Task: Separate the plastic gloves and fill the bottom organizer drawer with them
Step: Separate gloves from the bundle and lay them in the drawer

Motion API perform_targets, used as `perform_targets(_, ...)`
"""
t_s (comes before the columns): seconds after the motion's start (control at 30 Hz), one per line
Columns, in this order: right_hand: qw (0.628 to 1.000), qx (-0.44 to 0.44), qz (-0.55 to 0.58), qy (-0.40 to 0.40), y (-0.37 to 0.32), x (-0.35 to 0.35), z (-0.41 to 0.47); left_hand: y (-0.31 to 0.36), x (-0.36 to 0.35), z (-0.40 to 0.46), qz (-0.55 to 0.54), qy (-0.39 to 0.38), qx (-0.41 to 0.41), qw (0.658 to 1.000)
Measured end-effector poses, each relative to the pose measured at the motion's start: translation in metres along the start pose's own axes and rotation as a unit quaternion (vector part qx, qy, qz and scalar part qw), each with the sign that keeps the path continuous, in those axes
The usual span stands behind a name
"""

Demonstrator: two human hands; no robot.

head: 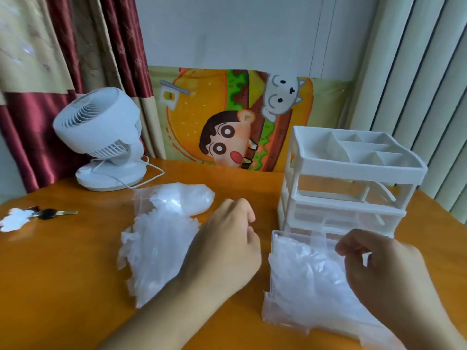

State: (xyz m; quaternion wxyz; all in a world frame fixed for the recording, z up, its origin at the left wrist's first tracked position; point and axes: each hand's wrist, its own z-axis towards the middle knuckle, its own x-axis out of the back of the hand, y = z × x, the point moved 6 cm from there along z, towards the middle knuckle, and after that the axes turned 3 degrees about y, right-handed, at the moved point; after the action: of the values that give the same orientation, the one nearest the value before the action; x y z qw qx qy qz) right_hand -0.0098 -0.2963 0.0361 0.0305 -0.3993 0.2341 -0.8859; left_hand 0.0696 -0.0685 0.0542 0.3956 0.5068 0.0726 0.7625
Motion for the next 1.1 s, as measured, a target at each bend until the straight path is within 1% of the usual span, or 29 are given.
perform_targets(0.03, 1.0, 0.01, 0.001, 0.012, -0.006, -0.001, -0.002, -0.017, 0.01, -0.001, 0.039, 0.005, 0.015, 0.999)
perform_targets(0.07, 1.0, 0.018, -0.001, 0.019, -0.011, -0.002, -0.005, -0.031, 0.015, -0.001, 0.086, -0.011, 0.027, 0.996)
perform_targets(0.1, 0.999, 0.032, -0.008, 0.027, -0.017, -0.004, -0.006, -0.046, 0.016, -0.002, 0.136, -0.048, 0.042, 0.989)
perform_targets(0.17, 0.997, 0.066, -0.018, 0.04, -0.031, -0.006, -0.007, -0.074, 0.014, -0.009, 0.215, -0.157, 0.091, 0.959)
perform_targets(0.2, 0.995, 0.084, -0.023, 0.045, -0.038, -0.007, -0.007, -0.081, 0.013, -0.013, 0.234, -0.2, 0.112, 0.945)
perform_targets(0.23, 0.993, 0.102, -0.03, 0.049, -0.044, -0.007, -0.008, -0.086, 0.009, -0.017, 0.24, -0.222, 0.116, 0.938)
perform_targets(0.3, 0.99, 0.129, -0.039, 0.048, -0.057, -0.01, -0.008, -0.093, 0.003, -0.018, 0.206, -0.2, 0.104, 0.952)
perform_targets(0.37, 0.989, 0.138, -0.038, 0.041, -0.068, -0.011, -0.009, -0.099, 0.004, -0.018, 0.151, -0.148, 0.105, 0.972)
perform_targets(0.5, 0.989, 0.136, -0.001, 0.055, -0.093, -0.013, -0.009, -0.114, 0.013, -0.011, 0.03, -0.057, 0.121, 0.991)
perform_targets(0.57, 0.99, 0.123, 0.043, 0.057, -0.103, -0.017, -0.009, -0.116, 0.023, -0.005, -0.045, -0.005, 0.11, 0.993)
perform_targets(0.7, 0.988, 0.092, 0.12, 0.015, -0.118, -0.036, -0.01, -0.112, 0.039, 0.002, -0.176, 0.049, 0.082, 0.98)
perform_targets(0.77, 0.978, 0.047, 0.201, -0.021, -0.122, -0.047, -0.011, -0.106, 0.046, 0.002, -0.275, 0.063, 0.068, 0.957)
perform_targets(0.8, 0.967, 0.012, 0.252, -0.038, -0.124, -0.052, -0.013, -0.103, 0.048, 0.002, -0.338, 0.06, 0.068, 0.937)
perform_targets(0.83, 0.955, -0.022, 0.292, -0.05, -0.125, -0.057, -0.016, -0.097, 0.051, 0.0, -0.423, 0.058, 0.076, 0.901)
perform_targets(0.9, 0.918, -0.101, 0.371, -0.095, -0.126, -0.069, -0.022, -0.088, 0.05, -0.002, -0.578, 0.041, 0.112, 0.807)
perform_targets(0.93, 0.891, -0.137, 0.415, -0.125, -0.124, -0.076, -0.026, -0.085, 0.047, -0.004, -0.618, 0.033, 0.126, 0.775)
perform_targets(0.97, 0.861, -0.164, 0.457, -0.153, -0.123, -0.08, -0.028, -0.079, 0.046, -0.006, -0.642, 0.032, 0.139, 0.753)
perform_targets(1.0, 0.837, -0.178, 0.486, -0.177, -0.122, -0.083, -0.03, -0.074, 0.044, -0.009, -0.658, 0.026, 0.146, 0.738)
perform_targets(1.03, 0.824, -0.179, 0.503, -0.187, -0.122, -0.083, -0.032, -0.072, 0.039, -0.009, -0.668, 0.012, 0.152, 0.729)
perform_targets(1.07, 0.828, -0.171, 0.504, -0.176, -0.121, -0.081, -0.034, -0.068, 0.032, -0.01, -0.663, -0.012, 0.148, 0.734)
perform_targets(1.1, 0.86, -0.149, 0.469, -0.137, -0.118, -0.078, -0.035, -0.069, 0.026, -0.01, -0.643, -0.028, 0.14, 0.753)
